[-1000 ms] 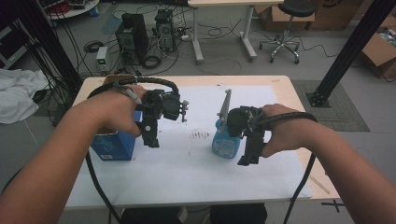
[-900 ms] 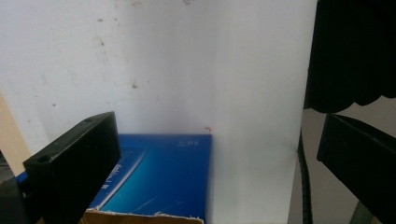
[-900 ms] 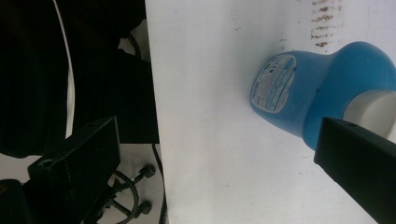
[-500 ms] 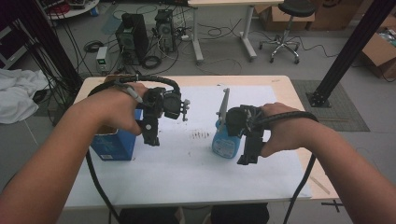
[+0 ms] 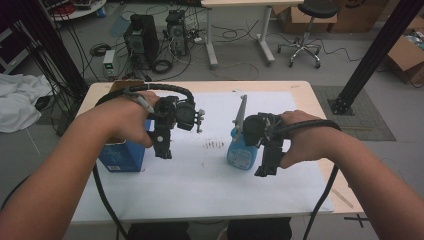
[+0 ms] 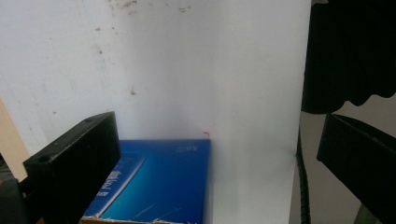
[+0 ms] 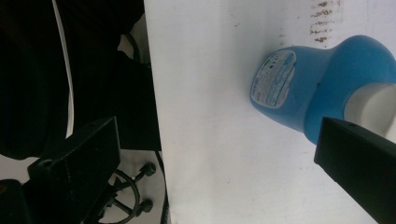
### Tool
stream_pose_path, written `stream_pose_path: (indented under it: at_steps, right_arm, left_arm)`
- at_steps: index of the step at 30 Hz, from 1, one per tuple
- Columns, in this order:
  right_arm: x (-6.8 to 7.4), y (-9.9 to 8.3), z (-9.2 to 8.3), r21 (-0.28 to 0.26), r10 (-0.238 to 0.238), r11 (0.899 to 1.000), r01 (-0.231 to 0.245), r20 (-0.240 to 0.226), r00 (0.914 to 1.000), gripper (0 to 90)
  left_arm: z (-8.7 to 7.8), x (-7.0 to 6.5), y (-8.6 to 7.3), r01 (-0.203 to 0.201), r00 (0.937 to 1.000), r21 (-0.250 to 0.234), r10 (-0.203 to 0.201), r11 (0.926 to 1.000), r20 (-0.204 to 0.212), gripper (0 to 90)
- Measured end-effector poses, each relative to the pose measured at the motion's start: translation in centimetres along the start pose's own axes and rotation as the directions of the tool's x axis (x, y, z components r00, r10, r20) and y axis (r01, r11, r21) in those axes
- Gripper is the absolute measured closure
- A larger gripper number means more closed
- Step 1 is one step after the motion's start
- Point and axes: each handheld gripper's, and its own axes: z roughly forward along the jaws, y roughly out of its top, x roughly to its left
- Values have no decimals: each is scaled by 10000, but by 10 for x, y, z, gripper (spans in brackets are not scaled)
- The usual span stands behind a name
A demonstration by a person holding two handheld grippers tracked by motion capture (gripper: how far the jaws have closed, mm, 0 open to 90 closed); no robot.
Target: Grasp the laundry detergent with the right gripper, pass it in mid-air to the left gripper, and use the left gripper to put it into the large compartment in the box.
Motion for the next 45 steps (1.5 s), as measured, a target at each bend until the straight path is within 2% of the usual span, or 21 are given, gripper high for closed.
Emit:
stream_pose_path:
  at_steps: [13, 19, 22, 23, 26, 30, 31, 34, 38, 40, 44, 45]
  right_arm:
    - [0, -9, -5, -185, 267, 9995, -264, 143, 9995, 0]
    - [0, -21, -8, -241, 570, 9981, -565, 223, 9981, 0]
    - [-1, -29, -8, -442, 730, 9964, -718, 276, 9969, 0]
    - [-2, -36, -7, -677, 927, 9936, -906, 285, 9953, 0]
    - [-3, -44, -4, -813, 1066, 9913, -1039, 290, 9939, 0]
    - [-6, -60, 6, -1336, 1308, 9830, -1258, 293, 9910, 0]
    - [-8, -66, 11, -1565, 1451, 9777, -1399, 218, 9892, 0]
    - [-10, -72, 16, -1808, 1568, 9719, -1508, 196, 9874, 0]
    - [-12, -81, 24, -2240, 1818, 9590, -1737, 156, 9832, 0]
    - [-14, -86, 28, -2617, 1913, 9481, -1803, 167, 9814, 0]
    - [-17, -92, 33, -2787, 2085, 9403, -1953, 184, 9778, 0]
    - [-19, -95, 36, -2928, 2223, 9332, -2085, 142, 9749, 0]
  left_arm:
    - [-1, -2, -1, 62, 10000, 21, -62, 10000, -2, 1]
    - [-4, -4, 0, 15, 10000, 3, -15, 10000, -85, 0]
    - [-5, -6, 1, -32, 9999, -70, 31, 10000, -139, 1]
    - [-5, -6, 2, -32, 9999, -47, 31, 10000, -128, 1]
    - [-5, -8, 3, -72, 9999, -53, 71, 10000, -130, 1]
    - [-4, -9, 2, -65, 9999, -100, 64, 9999, -127, 0]
    - [-5, -9, 2, -87, 9999, -58, 86, 9999, -136, 0]
    - [-6, -9, 1, -75, 9999, -65, 74, 10000, -143, 0]
    - [-6, -9, 0, -40, 9999, -78, 39, 10000, -162, 0]
    - [-6, -9, -1, -54, 9998, -80, 52, 10000, -171, 0]
    - [-5, -8, -1, 21, 9999, -59, -22, 10000, -128, 0]
    - [-5, -8, -1, -39, 9999, -98, 37, 9999, -168, 1]
